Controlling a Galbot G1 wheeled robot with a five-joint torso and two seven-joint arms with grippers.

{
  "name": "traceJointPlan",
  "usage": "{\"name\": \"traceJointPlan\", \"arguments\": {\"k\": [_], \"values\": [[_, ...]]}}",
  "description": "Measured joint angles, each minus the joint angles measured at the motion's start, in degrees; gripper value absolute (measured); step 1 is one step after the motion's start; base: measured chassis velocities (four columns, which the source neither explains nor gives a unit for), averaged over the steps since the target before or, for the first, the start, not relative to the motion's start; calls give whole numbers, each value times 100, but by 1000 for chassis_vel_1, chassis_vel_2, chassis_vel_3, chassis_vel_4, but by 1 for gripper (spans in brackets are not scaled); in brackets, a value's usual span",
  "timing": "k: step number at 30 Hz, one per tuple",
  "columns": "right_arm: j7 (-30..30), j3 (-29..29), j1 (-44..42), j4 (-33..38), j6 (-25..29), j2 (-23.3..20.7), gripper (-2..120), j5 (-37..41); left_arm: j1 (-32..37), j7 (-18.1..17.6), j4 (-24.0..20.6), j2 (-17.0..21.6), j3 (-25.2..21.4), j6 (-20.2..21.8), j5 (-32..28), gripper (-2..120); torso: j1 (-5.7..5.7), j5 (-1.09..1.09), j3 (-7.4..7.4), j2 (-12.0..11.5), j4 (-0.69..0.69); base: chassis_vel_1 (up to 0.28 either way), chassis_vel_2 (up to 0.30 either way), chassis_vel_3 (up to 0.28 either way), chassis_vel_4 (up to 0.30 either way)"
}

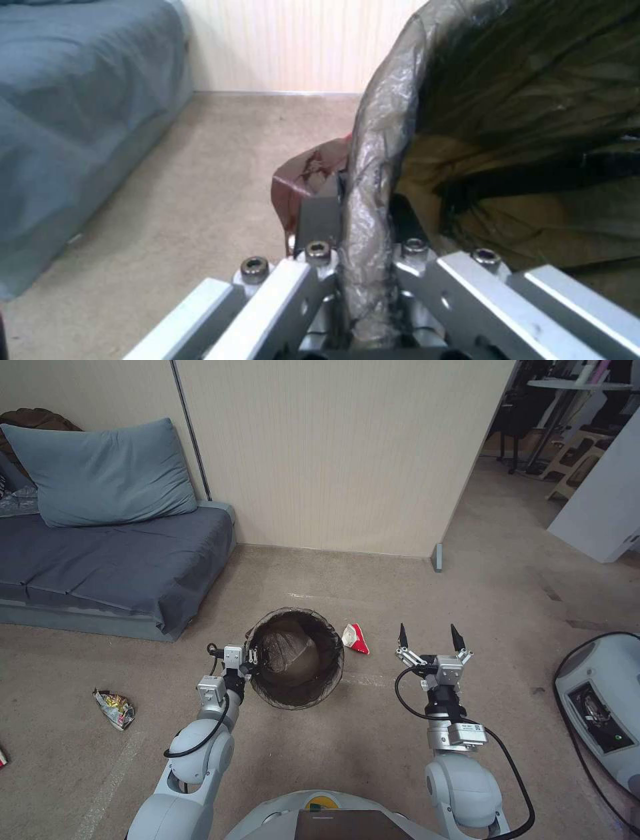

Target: Pick up the trash bin, then pick up the garbage from the floor and place it into the trash bin.

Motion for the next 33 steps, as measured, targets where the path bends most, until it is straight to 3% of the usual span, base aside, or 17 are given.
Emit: {"name": "traceJointPlan", "arguments": {"k": [20,33], "values": [[-45,4,5,-26,22,0,100,20,6,-17,22,-5,-42,-12,53,2,0,0,0,0,0,0,0,0,0],[-71,10,-3,-27,50,0,100,1,-12,-18,38,-8,-32,-15,54,2,0,0,0,0,0,-81,87,96,-86]]}}
